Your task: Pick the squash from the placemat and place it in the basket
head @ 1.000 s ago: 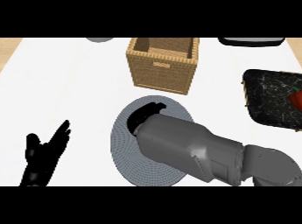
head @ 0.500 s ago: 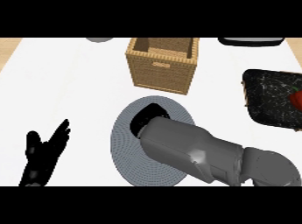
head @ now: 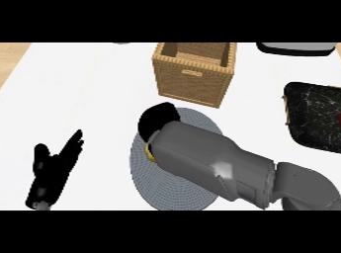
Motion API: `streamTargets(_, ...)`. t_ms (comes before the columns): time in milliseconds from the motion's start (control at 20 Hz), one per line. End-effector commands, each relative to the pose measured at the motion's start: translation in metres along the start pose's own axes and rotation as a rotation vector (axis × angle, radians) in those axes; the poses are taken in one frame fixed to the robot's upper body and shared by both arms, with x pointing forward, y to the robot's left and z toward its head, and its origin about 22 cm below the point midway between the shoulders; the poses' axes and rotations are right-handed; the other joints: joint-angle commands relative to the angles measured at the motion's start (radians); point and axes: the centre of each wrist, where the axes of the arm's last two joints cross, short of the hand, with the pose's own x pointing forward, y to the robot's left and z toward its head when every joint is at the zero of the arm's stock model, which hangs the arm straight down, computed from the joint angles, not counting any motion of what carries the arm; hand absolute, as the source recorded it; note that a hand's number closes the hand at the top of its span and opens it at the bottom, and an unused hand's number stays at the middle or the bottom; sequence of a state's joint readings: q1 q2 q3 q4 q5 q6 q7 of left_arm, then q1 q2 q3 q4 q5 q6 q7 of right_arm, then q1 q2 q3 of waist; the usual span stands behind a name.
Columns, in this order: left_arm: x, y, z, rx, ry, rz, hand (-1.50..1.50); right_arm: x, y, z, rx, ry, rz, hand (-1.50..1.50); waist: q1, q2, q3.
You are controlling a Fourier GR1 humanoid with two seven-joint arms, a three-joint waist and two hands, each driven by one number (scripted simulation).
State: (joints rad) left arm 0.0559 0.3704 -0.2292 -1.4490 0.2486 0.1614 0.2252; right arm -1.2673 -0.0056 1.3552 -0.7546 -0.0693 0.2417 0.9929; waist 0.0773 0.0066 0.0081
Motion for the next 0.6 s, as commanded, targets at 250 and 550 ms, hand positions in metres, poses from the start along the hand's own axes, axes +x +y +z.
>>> streamTargets(250,-0.007,-0.006,-0.005,-0.046,0.054,-0.024,0.0,-0.006,-0.08,0.028,-0.356,0.11,-0.678,1.5,0.057,0.003,-0.007)
streamTargets(550,-0.015,-0.006,-0.003,-0.028,0.094,-0.013,0.0,-0.009,-0.14,0.063,-0.745,-0.004,-1.072,1.5,0.03,-0.018,-0.008)
